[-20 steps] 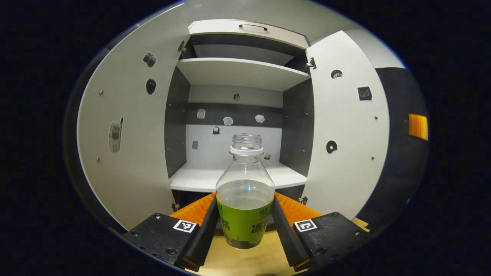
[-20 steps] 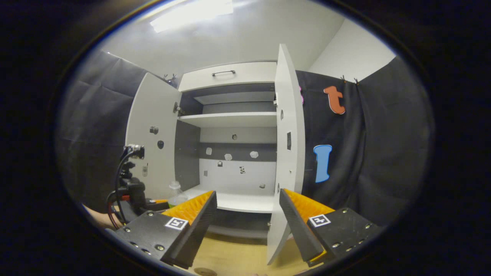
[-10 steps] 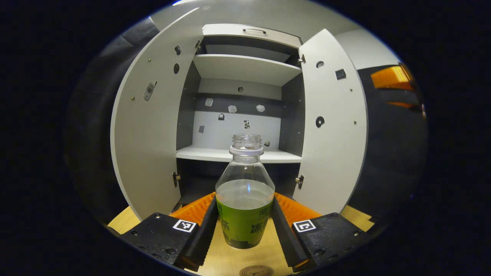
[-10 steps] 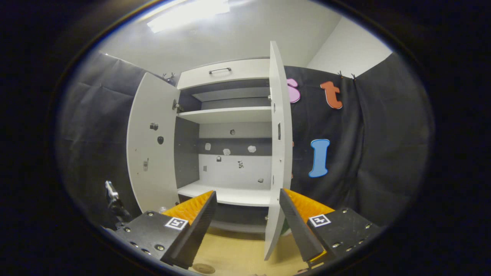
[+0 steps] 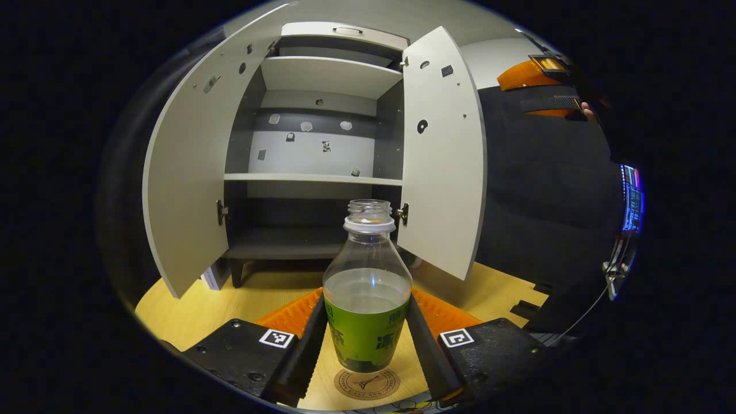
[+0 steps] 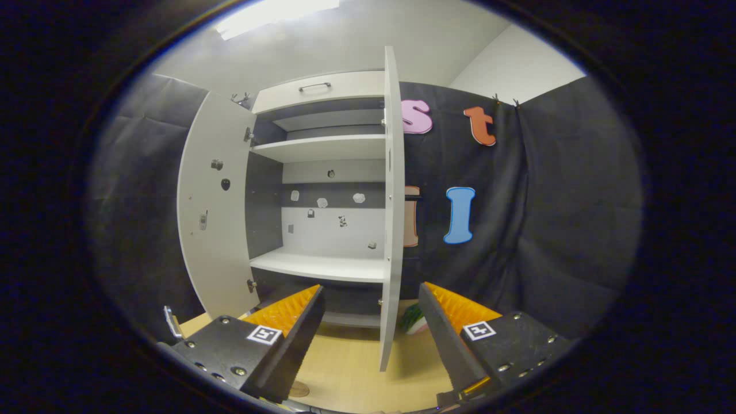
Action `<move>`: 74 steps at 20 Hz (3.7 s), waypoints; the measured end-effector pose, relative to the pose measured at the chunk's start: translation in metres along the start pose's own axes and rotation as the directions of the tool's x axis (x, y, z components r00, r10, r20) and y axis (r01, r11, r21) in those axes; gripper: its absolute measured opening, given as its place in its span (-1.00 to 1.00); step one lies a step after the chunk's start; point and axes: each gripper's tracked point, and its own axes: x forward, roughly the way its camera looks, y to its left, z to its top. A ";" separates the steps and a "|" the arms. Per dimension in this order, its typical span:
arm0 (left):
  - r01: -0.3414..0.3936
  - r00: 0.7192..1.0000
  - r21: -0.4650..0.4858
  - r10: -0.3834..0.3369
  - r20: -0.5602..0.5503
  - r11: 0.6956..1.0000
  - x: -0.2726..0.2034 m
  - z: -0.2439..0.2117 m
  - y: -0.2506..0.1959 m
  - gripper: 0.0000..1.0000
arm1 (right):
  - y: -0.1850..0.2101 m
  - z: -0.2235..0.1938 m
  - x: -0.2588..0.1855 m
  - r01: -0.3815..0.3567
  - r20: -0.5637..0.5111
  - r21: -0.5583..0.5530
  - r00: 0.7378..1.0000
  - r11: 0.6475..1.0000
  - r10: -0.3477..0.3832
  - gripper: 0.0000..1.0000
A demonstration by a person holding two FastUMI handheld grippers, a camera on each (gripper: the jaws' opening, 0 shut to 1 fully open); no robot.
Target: Grasp the bottle in the cabinet with the left hand and place it on the coaster, then close the right door with the right hand and the left door with the left hand.
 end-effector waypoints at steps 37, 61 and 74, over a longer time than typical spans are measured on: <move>0.047 0.998 0.144 -0.042 -0.041 0.988 -0.015 0.030 -0.012 0.98 | 0.029 -0.022 0.006 -0.069 -0.070 -0.017 0.995 0.998 0.067 0.98; 0.013 0.999 0.198 -0.022 0.043 0.980 -0.052 0.227 0.019 0.96 | -0.206 0.073 0.091 0.172 -0.032 -0.031 0.984 0.985 -0.173 0.97; -0.173 0.977 0.095 0.159 0.144 0.980 -0.114 0.306 0.085 0.96 | -0.104 0.048 0.153 -0.057 -0.116 -0.079 0.992 0.995 0.048 0.80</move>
